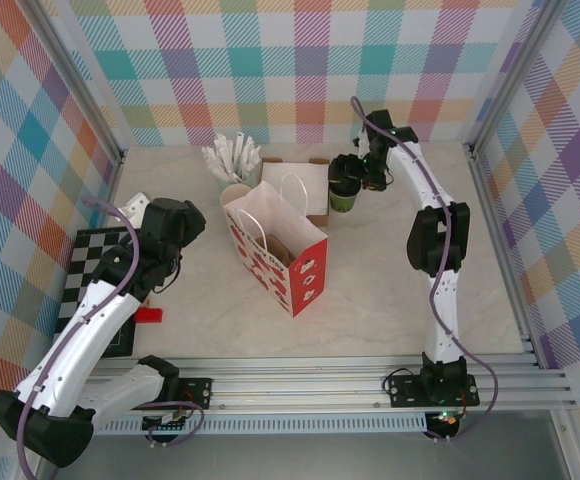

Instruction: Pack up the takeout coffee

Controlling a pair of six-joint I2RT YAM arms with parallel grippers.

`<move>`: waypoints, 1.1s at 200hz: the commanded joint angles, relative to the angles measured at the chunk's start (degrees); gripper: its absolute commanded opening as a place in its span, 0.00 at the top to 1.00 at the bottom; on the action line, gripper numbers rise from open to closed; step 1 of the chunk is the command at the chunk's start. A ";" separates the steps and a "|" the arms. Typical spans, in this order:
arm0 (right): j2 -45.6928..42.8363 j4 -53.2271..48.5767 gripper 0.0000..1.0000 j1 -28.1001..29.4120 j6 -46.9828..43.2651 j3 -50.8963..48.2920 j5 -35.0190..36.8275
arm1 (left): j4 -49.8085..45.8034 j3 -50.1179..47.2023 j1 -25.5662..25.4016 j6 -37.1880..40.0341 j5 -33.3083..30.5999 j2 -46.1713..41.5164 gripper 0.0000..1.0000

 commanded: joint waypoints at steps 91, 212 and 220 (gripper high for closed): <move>-1.11 -2.27 0.16 0.50 -2.25 0.55 0.63 | 0.78 -1.78 0.52 0.52 -1.23 -0.95 0.00; -39.39 11.32 0.14 0.65 -2.36 -53.22 1.20 | 6.85 -2.05 0.74 4.09 7.84 3.44 0.00; -40.71 11.89 0.14 0.68 -2.35 -55.22 1.32 | 8.54 -2.09 0.87 5.96 10.34 3.66 0.00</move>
